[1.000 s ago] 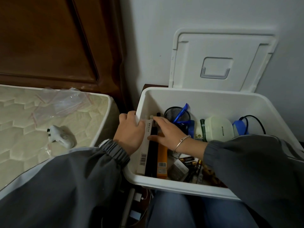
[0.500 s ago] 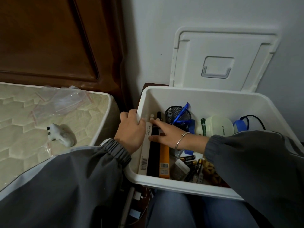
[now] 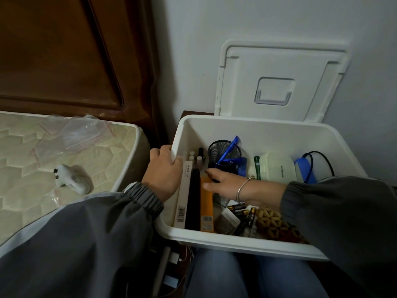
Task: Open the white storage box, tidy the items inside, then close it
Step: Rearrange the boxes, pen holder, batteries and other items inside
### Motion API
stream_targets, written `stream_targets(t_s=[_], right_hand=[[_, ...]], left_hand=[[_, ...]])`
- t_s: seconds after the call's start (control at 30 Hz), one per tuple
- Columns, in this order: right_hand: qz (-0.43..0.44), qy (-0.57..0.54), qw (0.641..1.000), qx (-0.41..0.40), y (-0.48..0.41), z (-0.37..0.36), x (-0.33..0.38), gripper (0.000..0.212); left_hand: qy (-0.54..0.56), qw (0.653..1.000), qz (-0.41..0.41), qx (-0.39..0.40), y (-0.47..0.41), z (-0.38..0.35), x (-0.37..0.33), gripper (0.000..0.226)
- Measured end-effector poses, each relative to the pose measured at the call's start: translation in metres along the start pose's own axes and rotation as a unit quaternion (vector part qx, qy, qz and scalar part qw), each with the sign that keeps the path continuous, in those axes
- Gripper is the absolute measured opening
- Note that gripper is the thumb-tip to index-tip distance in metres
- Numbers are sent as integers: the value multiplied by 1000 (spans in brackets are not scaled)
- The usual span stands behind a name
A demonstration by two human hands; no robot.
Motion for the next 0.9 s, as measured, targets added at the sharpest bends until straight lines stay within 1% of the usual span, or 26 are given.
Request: stream_targets(t_s=[0.07,0.13,0.2,0.23,0.3,0.37,0.43,0.47,0.5,0.53,0.57,0.63,0.67,0.7,0.77,0.83,0.9], right_hand=[[15,36,999,18,14,11,0,62],[54,95,994,10,37,35,1,53],[75,123,989,-39,64,70,-6,37],[75,140,984,-81,78,90,-14,32],[51,190,962,-188,104,130,-40,28],[4,221,934,-282,126,163,-74,32],[-56,237,913,-326,137,182,-108,43],[-82,237,910,-330,139,188,-124,49],[-104,232,910,-328,139,191,-137,55],[-120,222,911,-325,138,191,-148,60],[-131,209,914,-322,136,190,-156,65],[-134,179,923,-312,130,184,-169,69],[-129,165,928,-307,126,181,-172,66],[-124,151,932,-304,123,178,-174,62],[-115,123,938,-304,118,173,-177,57],[-112,96,939,-312,115,170,-179,57],[-111,79,938,-320,114,169,-180,56]], left_hand=[[-10,1000,0,0,0,1,0,40],[-26,1000,1,2,0,2,-1,45],[-63,998,-13,-9,2,4,-6,51],[-94,995,-32,-19,4,5,-12,55],[-146,985,-83,-39,7,6,-30,57],[-146,977,-149,-44,12,1,-57,56],[-108,967,-230,-16,20,-15,-88,49],[-92,960,-262,16,25,-29,-103,45],[-84,955,-278,59,29,-48,-114,41],[-83,952,-274,111,32,-68,-121,39],[-87,950,-249,167,32,-91,-125,40],[-98,947,-152,266,30,-135,-121,47],[-95,945,-92,298,28,-152,-116,51],[-88,945,-40,313,25,-167,-112,53],[-85,951,24,296,18,-187,-105,50],[-113,959,37,258,11,-201,-100,46],[-119,964,49,234,3,-214,-96,48]])
Point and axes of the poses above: each hand's wrist, its own y-axis away from the middle knuckle, its own z-axis out of the back of the hand, x = y × z, the point moved 5 cm from there along -y, towards the middle knuckle, and after that the axes turned 11 degrees about y, right-handed, at the moved point
